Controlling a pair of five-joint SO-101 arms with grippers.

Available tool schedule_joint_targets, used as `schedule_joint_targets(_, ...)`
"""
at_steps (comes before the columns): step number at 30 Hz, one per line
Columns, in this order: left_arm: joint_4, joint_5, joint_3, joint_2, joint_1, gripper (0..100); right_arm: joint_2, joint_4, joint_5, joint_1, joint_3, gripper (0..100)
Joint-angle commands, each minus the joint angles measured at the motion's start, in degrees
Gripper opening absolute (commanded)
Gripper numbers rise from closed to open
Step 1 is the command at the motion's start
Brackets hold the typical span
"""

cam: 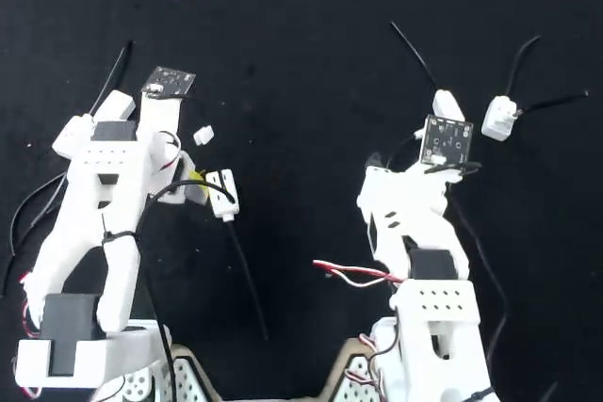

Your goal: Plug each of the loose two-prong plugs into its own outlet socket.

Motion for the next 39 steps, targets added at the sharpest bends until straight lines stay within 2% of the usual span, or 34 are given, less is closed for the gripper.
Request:
schedule_joint_targets(1,-0.8,8.3,-0.2,-0.8,2.4,30,-1.2,-1.3,0.7,-1.0,-2.2,21.9)
schedule_joint_targets(4,-5.5,15.5,4.4,-0.9,5.6,30,-1.2,-1.3,0.7,-1.0,-2.2,21.9)
schedule_joint_targets(10,-18.7,25.2,14.6,-0.9,12.7,30,-1.2,-1.3,0.7,-1.0,-2.2,21.9)
schedule_joint_targets(14,-28.0,28.0,18.7,-0.9,10.1,30,-1.2,-1.3,0.7,-1.0,-2.2,21.9)
schedule_joint_targets(17,-29.2,27.8,18.5,-0.9,7.9,30,-1.2,-1.3,0.7,-1.0,-2.2,21.9)
schedule_joint_targets(20,-28.8,23.9,16.6,-0.8,8.0,30,-1.2,-1.3,0.7,-1.0,-2.2,21.9)
schedule_joint_targets(25,-24.8,6.8,11.1,1.7,11.4,30,-1.2,-1.3,0.7,-1.0,-2.2,21.9)
schedule_joint_targets(27,-21.9,3.5,7.3,4.5,11.7,30,-1.2,-1.3,0.7,-1.0,-2.2,21.9)
schedule_joint_targets(34,-19.2,2.8,-7.2,19.9,12.2,29,-1.2,-1.3,0.7,-1.0,-2.2,21.9)
schedule_joint_targets(36,-18.5,3.0,-10.6,23.5,13.2,24,-1.2,-1.3,0.7,-1.0,-2.2,21.9)
schedule_joint_targets(39,-12.7,3.0,-15.8,24.5,15.5,15,-1.2,-1.3,0.7,-1.0,-2.2,21.9)
